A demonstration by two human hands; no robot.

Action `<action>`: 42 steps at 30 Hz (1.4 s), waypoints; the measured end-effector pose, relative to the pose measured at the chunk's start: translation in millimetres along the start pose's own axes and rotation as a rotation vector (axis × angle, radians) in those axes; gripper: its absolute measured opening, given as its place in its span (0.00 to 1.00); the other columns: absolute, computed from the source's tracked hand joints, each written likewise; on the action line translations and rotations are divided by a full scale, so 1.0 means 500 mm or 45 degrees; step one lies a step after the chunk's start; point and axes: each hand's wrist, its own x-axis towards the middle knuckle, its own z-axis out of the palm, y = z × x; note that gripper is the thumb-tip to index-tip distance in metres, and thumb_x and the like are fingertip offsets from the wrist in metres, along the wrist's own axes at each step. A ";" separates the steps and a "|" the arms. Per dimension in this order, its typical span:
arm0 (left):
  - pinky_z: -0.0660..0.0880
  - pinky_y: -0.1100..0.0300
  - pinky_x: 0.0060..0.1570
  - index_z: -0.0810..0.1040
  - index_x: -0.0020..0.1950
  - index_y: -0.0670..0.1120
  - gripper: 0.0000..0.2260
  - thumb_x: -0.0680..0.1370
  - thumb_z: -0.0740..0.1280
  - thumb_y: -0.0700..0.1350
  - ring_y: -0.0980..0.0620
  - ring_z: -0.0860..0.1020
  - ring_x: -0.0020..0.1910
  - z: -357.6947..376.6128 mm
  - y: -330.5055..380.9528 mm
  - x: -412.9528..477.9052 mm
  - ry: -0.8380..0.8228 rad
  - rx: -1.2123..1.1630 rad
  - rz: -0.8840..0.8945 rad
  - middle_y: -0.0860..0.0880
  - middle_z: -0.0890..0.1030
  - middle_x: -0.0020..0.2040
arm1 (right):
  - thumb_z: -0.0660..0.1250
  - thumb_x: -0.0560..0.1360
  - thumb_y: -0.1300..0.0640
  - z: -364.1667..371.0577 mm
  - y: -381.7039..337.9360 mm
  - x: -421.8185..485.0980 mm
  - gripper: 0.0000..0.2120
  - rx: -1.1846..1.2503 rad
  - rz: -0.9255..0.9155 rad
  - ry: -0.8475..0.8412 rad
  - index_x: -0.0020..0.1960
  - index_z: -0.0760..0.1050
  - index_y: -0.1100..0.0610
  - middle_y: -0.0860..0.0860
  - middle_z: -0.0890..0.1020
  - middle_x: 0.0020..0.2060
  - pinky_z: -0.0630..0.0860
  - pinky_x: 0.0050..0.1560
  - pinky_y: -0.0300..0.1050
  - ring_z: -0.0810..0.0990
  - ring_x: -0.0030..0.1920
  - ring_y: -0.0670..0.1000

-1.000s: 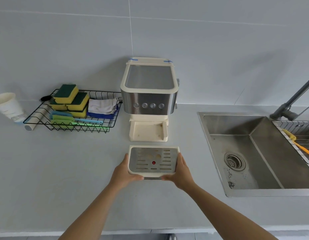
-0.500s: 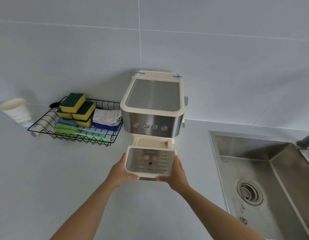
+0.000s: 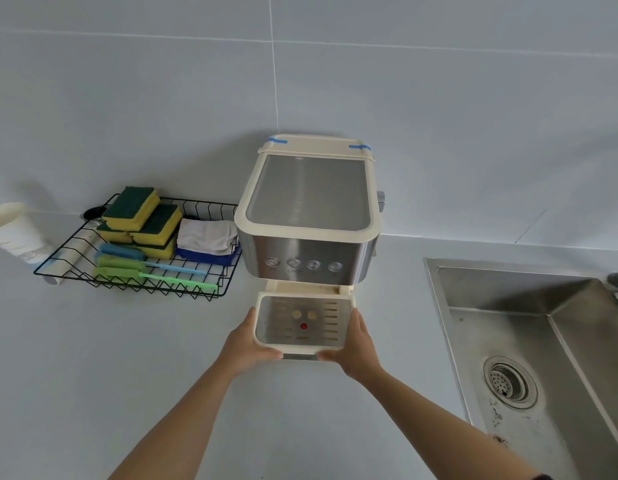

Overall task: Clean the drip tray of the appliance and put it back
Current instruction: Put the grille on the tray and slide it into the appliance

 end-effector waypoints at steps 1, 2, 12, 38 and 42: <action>0.75 0.58 0.49 0.64 0.65 0.48 0.37 0.61 0.77 0.45 0.48 0.76 0.53 0.000 -0.003 0.005 -0.010 0.004 -0.005 0.49 0.77 0.55 | 0.79 0.59 0.57 0.003 0.000 0.002 0.41 0.001 0.011 0.007 0.65 0.60 0.55 0.50 0.69 0.59 0.76 0.48 0.38 0.71 0.56 0.48; 0.74 0.58 0.50 0.63 0.67 0.48 0.39 0.61 0.77 0.45 0.48 0.76 0.55 0.000 -0.006 0.010 -0.018 0.004 -0.011 0.48 0.77 0.56 | 0.79 0.59 0.57 0.005 -0.001 0.003 0.41 0.003 0.022 0.015 0.66 0.60 0.55 0.51 0.69 0.59 0.76 0.49 0.39 0.71 0.56 0.48; 0.70 0.66 0.38 0.64 0.63 0.49 0.35 0.60 0.78 0.44 0.51 0.75 0.48 -0.006 -0.013 0.051 -0.025 0.023 0.040 0.53 0.76 0.51 | 0.79 0.59 0.58 0.022 0.004 0.023 0.41 0.023 0.111 0.053 0.66 0.60 0.56 0.50 0.69 0.58 0.69 0.39 0.27 0.71 0.52 0.47; 0.74 0.53 0.56 0.60 0.68 0.47 0.39 0.63 0.77 0.43 0.48 0.74 0.58 -0.010 -0.001 0.094 -0.041 -0.001 0.130 0.47 0.75 0.62 | 0.77 0.62 0.59 0.002 -0.016 0.078 0.41 -0.158 0.153 -0.019 0.66 0.57 0.62 0.55 0.67 0.60 0.77 0.58 0.50 0.71 0.60 0.54; 0.75 0.52 0.56 0.58 0.69 0.49 0.39 0.64 0.76 0.45 0.49 0.73 0.60 -0.009 0.005 0.082 -0.005 0.040 0.161 0.50 0.72 0.65 | 0.77 0.64 0.57 -0.008 -0.024 0.068 0.42 -0.262 0.111 -0.048 0.67 0.55 0.62 0.56 0.66 0.61 0.76 0.60 0.52 0.69 0.63 0.54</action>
